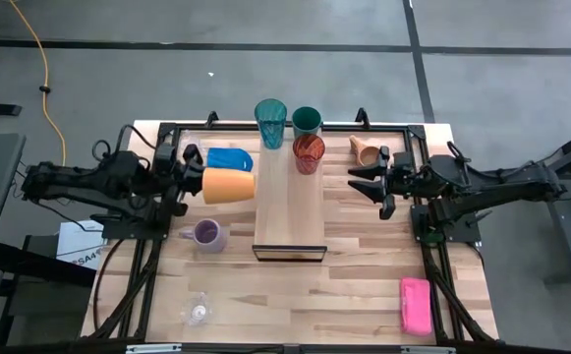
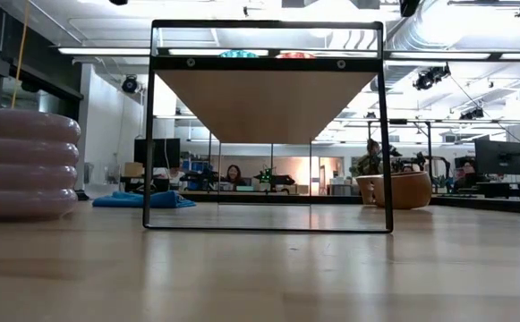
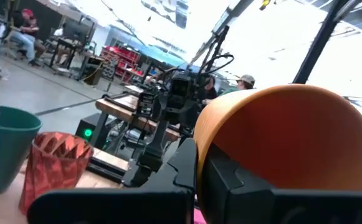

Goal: Stack small to large cups/mugs on shelf
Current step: Put the yellow cup on the shelf

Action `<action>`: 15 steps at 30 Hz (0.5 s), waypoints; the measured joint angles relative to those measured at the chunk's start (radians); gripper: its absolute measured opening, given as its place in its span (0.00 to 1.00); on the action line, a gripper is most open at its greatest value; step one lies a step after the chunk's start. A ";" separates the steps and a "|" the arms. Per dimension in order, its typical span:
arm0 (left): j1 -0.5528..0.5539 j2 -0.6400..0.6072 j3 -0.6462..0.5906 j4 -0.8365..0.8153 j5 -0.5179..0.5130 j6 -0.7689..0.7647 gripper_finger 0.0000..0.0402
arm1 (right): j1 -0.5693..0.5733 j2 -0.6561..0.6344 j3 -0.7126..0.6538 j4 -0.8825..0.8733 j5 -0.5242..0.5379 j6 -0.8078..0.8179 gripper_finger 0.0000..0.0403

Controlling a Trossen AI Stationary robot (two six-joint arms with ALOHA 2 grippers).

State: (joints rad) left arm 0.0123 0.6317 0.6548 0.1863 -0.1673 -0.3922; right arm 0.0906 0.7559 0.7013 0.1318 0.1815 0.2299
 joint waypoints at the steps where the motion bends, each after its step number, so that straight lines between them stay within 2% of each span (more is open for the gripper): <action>1: 0.003 0.002 0.000 -0.005 0.002 -0.014 0.00 | 0.000 0.002 0.000 0.000 -0.003 0.000 0.35; 8: 0.000 0.008 0.000 -0.011 -0.003 -0.046 0.00 | 0.021 0.003 0.000 0.037 -0.085 0.011 0.35; 15: 0.000 0.008 0.000 -0.013 -0.005 -0.052 0.00 | 0.042 0.003 0.000 0.047 -0.087 0.020 0.35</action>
State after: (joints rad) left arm 0.0128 0.6395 0.6548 0.1738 -0.1725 -0.4446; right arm 0.1322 0.7593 0.7013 0.1786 0.0940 0.2498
